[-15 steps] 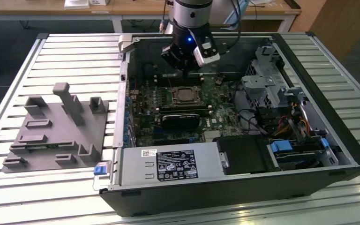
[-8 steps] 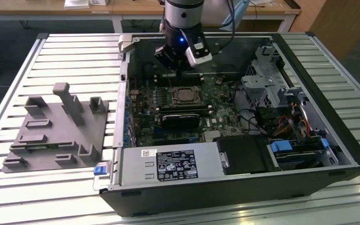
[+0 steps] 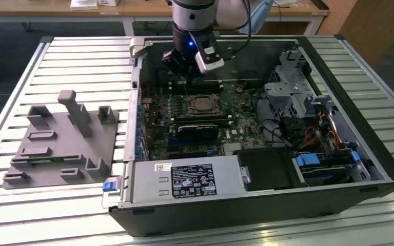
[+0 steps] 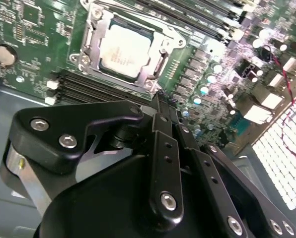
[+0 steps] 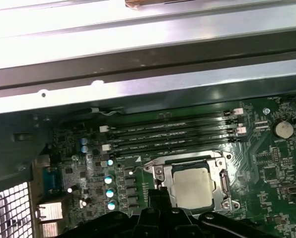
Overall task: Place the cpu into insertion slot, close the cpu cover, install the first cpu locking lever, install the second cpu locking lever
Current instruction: 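Install the first cpu locking lever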
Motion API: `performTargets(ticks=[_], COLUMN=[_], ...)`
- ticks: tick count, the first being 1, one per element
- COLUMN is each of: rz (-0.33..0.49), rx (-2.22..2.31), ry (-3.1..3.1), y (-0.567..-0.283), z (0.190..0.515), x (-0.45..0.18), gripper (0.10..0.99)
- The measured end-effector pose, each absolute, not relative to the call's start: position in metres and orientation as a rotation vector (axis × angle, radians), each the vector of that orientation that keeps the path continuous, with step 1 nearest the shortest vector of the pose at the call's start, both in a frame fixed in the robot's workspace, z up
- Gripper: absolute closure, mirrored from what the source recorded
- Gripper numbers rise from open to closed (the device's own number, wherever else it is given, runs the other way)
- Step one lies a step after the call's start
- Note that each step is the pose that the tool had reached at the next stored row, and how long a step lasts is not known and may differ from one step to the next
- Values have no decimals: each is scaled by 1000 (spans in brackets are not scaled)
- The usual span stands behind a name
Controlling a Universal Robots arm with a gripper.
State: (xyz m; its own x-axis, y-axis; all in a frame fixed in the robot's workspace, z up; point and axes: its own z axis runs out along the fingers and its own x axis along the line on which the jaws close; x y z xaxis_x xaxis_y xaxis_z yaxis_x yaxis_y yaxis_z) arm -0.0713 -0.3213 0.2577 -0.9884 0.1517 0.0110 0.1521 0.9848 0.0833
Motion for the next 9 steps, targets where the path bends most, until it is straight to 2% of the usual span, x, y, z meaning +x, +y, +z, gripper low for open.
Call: performTargets(ticks=[9], rz=[-132], rx=[-239], ry=[-3125], y=[-320], z=[257], x=[-85], gripper=[980])
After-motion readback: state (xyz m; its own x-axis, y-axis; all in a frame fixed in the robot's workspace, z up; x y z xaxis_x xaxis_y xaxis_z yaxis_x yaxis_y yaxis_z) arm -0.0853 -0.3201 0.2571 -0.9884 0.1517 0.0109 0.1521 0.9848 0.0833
